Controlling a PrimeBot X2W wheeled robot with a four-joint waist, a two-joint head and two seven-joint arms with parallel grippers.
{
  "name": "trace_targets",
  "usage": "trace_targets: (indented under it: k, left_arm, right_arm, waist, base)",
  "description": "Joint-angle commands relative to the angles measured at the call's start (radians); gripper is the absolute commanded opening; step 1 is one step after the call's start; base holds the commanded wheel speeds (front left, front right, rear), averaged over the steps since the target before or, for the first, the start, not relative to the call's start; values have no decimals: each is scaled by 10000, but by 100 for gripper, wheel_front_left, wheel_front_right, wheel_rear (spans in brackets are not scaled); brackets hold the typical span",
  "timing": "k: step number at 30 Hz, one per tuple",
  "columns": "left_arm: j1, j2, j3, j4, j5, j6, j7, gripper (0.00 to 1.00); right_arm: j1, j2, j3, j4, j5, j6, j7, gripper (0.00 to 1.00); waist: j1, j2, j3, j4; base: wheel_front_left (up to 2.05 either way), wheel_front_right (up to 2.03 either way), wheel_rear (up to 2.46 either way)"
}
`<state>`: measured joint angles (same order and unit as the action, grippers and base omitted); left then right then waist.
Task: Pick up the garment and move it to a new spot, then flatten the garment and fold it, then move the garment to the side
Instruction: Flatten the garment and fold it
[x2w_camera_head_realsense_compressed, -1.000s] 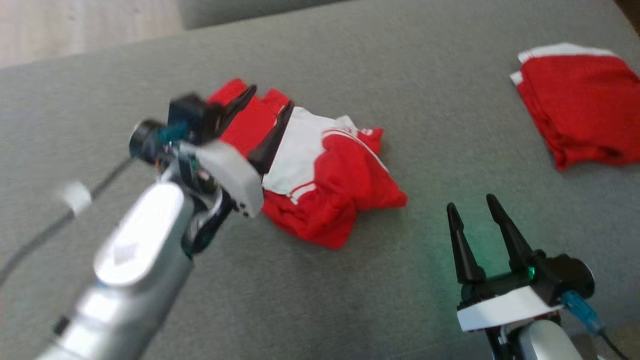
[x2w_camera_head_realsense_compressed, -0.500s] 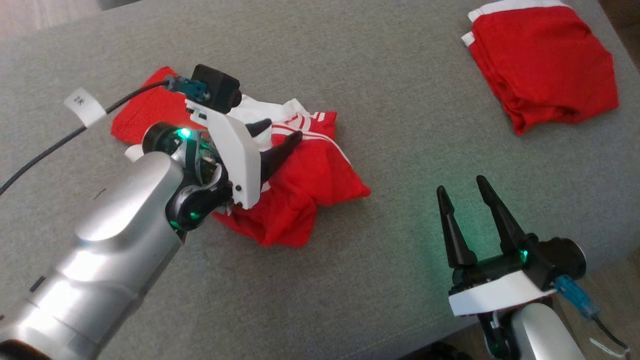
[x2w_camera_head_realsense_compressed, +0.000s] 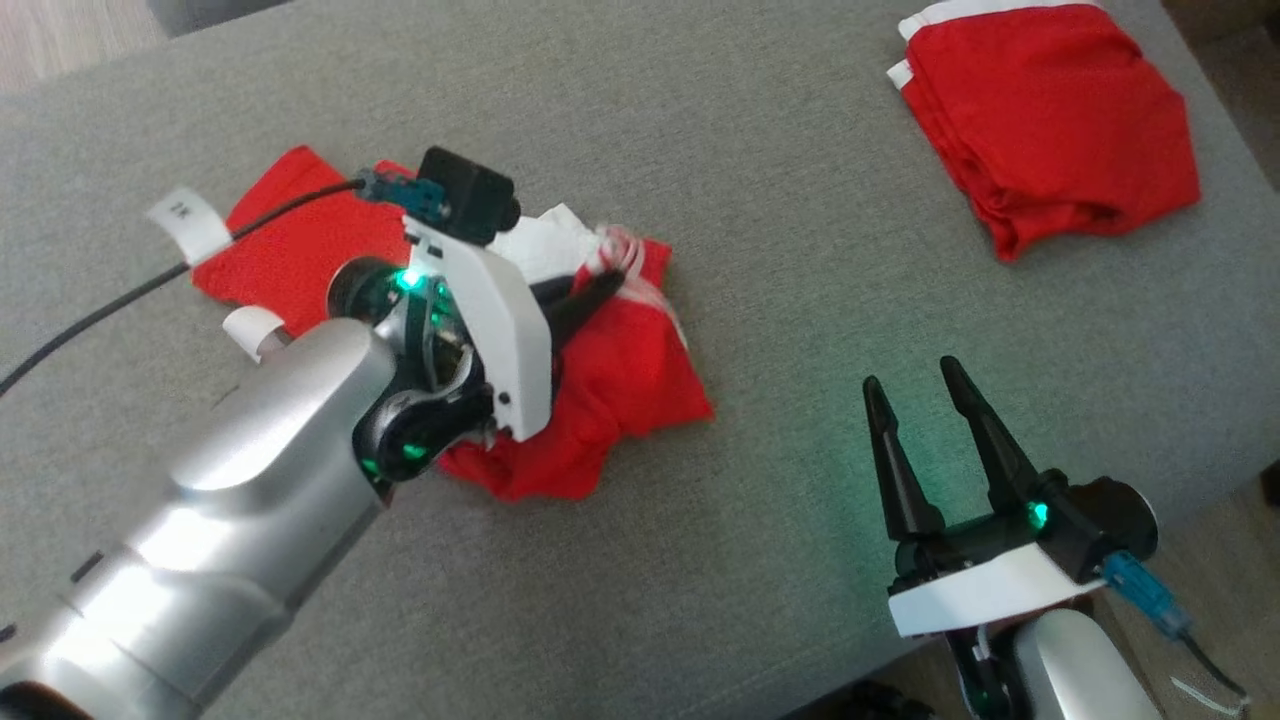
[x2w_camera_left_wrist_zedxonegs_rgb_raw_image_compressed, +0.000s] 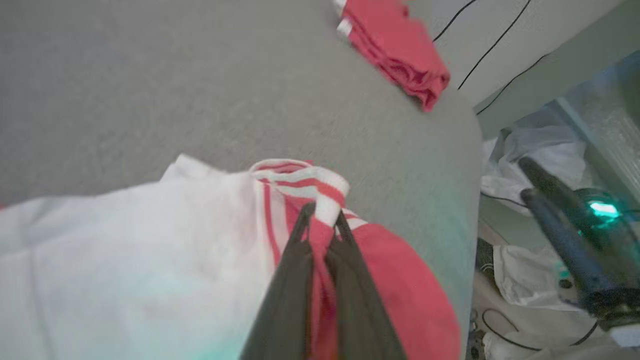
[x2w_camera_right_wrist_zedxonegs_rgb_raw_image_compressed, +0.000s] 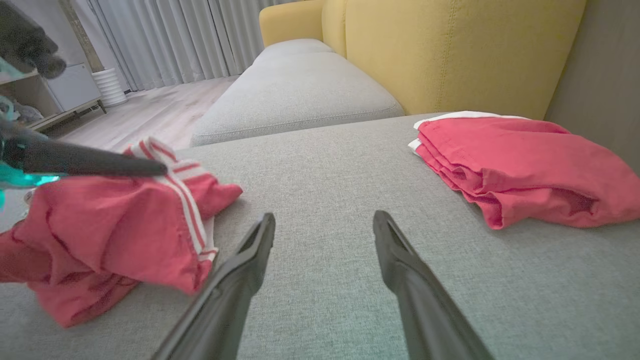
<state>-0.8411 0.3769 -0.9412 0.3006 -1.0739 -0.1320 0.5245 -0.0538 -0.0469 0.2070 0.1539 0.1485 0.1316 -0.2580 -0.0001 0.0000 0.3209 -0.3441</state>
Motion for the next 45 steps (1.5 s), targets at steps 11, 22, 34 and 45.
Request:
trace_targets:
  k: [11,22,34,45]
  left_arm:
    - [-3564,-677,514,744,1257,14,-5322,0]
    - [-5533,-1649,2364,3117,373,165,-7670,0]
    - [1499,-1139,4247,3197,-727,748,-7857,0]
    - [6724,-2405,6796,1679,1727,792,-7861,100]
  right_arm:
    - [41,-34,327,-161,-28,-9,-38,100]
    - [542,-34,105,-155,-261,-9,-38,100]
    - [1013,-88,-175,-281,-543,-9,-38,100]
    - [1233,-293,-286,-267,-610,-9,-38,100]
  waist:
    - [1,0,-990,-46]
    - [1,0,-1995,759]
    - [1,0,-2145,2270]
    - [1,0,-2014,3289]
  base:
    - [0,0,0]
    - [0,0,0]
    - [0,0,0]
    - [0,0,0]
